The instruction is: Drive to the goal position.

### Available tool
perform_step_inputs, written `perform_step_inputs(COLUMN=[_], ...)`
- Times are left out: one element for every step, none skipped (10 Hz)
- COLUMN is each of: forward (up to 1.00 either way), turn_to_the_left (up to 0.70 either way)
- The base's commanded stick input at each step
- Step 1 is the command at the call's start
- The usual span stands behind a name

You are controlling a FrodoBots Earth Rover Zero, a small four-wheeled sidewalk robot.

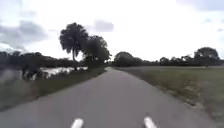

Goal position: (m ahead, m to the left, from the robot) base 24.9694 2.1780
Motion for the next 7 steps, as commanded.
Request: perform_step_inputs(forward=[0.85,0.85,0.85,0.85,0.85,0.85,0.85], turn_to_the_left=[0.0,0.0,0.0,0.0,0.0,0.0,0.0])
